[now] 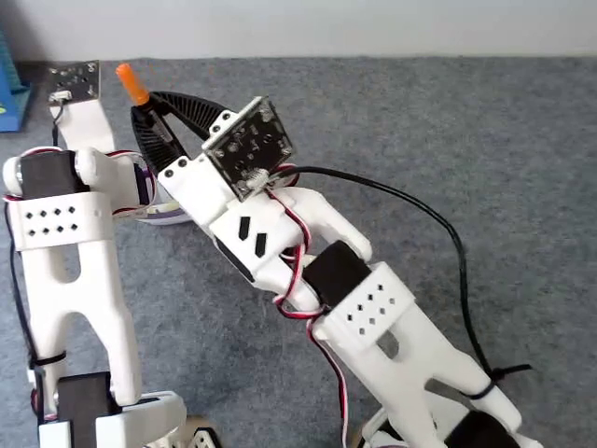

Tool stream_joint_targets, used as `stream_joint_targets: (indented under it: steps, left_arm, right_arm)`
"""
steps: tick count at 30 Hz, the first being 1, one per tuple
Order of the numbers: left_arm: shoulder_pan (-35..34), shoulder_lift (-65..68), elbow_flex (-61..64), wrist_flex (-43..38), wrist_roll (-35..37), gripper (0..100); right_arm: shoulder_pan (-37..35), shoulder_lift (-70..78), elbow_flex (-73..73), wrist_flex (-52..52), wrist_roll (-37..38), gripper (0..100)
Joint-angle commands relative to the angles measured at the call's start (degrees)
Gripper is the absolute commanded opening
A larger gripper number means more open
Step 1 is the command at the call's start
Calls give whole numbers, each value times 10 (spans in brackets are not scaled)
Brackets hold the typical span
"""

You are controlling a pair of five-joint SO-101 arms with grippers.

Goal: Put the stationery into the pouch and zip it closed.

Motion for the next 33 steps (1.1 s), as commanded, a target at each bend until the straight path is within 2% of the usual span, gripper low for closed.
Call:
stream_joint_targets:
  steps: [1,11,17,26,33]
  left_arm:
    - [2,2,-1,15,5,11]
    - [-1,1,-1,15,5,11]
    - [-1,2,-1,15,5,11]
    - [-1,2,-1,15,5,11]
    - [-1,-1,-1,15,5,11]
  right_arm:
    - [0,14,-35,-53,7,8]
    - [0,57,-37,-138,10,8]
    - [5,62,-72,-139,11,8]
    - [7,87,-45,-146,6,8]
    - [23,139,-40,-196,7,8]
